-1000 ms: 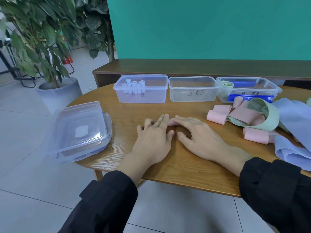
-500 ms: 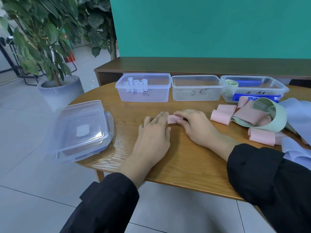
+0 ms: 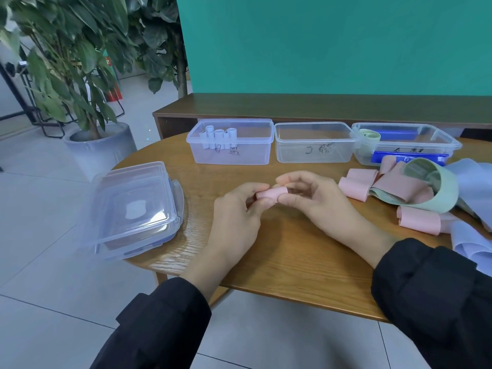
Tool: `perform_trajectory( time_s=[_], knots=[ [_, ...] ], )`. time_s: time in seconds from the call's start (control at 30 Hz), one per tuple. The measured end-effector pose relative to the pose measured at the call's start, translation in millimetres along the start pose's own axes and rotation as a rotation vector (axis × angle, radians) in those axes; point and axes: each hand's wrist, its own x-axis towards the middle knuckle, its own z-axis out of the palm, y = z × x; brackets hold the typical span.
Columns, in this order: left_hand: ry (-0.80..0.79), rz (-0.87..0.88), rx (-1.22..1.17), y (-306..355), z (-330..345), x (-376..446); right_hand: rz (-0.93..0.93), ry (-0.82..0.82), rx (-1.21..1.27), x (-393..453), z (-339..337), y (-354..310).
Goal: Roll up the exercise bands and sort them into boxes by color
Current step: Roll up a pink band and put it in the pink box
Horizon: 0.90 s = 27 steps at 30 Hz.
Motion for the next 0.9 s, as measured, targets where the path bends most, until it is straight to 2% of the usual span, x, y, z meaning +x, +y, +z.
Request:
perform_trajectory(
  time_s=[0.13,0.47,0.63,0.7,0.8,0.9],
  knots=[
    [-0.004,-0.005,-0.102,-2.1,-2.1,-2.3,0.082,0.019,0.279,1.4,-3.5,-3.2],
    [0.015,-0.027,-0.302,14.7,-1.3,1.9,0.093,0.036,0.475,0.1,-11.2,-21.1],
    [-0.028,-0.067,-0.402,28.9,-0.7,10.7,0.048,0.044,0.191,9.2,-31.7,-41.9],
    [-0.042,-0.099,-0.471,34.5,-1.1,15.2,0.049,0.031,0.151,16.2,-39.6,-47.4],
    [0.002,-0.136,-0.553,40.2,2.7,21.0,0.029,0.040,0.069,33.0,-50.0,-57.5],
    [0.040,-0.133,-0.506,35.3,9.1,25.2,-0.008,0.119,-0.054,62.6,-66.7,-60.1]
  ],
)
